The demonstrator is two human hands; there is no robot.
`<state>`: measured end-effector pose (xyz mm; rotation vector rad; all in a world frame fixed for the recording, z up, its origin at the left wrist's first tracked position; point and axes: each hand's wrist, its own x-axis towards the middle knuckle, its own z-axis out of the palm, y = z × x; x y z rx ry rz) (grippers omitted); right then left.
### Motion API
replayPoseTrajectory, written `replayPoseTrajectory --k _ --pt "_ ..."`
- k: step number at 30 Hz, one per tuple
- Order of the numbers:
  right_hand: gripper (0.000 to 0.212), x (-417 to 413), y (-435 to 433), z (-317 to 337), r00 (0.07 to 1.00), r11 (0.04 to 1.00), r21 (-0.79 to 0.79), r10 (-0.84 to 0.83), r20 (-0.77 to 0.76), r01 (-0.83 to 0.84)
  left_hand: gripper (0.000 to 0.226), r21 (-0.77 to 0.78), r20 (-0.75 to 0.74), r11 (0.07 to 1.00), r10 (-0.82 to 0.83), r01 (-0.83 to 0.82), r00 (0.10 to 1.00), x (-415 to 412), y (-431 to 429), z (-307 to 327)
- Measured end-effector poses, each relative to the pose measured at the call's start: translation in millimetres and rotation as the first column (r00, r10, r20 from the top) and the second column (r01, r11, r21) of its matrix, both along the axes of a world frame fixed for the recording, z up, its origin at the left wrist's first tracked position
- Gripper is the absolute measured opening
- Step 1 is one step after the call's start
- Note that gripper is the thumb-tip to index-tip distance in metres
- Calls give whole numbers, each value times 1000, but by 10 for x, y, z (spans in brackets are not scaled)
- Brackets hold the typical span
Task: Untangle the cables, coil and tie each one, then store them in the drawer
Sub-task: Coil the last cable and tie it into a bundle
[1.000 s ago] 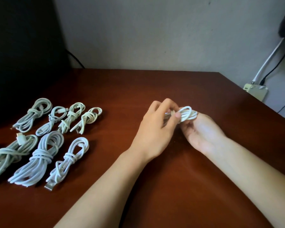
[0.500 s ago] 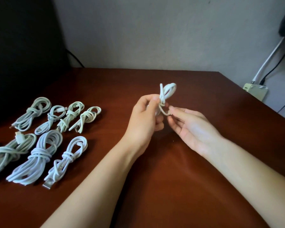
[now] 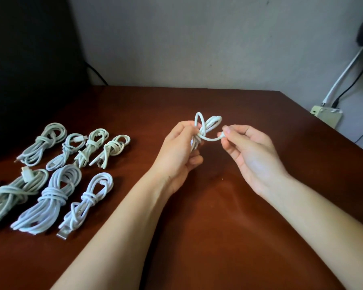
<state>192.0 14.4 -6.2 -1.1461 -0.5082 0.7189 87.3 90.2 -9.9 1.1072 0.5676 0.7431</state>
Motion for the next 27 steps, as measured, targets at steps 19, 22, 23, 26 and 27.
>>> replayPoseTrajectory --k 19,22,23,26,27 --pt "34 70 -7 23 952 955 -70 293 91 -287 16 147 -68 967 -200 208 977 -23 -80 3" --pt "35 52 -5 33 937 939 -31 343 73 -342 20 66 -29 979 -193 195 981 -9 -49 1" --pt "35 51 -5 35 937 938 -23 345 52 -345 21 47 -25 979 -196 197 980 -2 -46 -2" --pt "37 49 0 42 949 950 -13 309 -62 -311 17 0 -28 977 -212 212 977 17 -64 -22" --pt "36 52 3 40 953 957 -21 287 -99 -290 18 3 -33 975 -221 221 975 21 -79 -31"
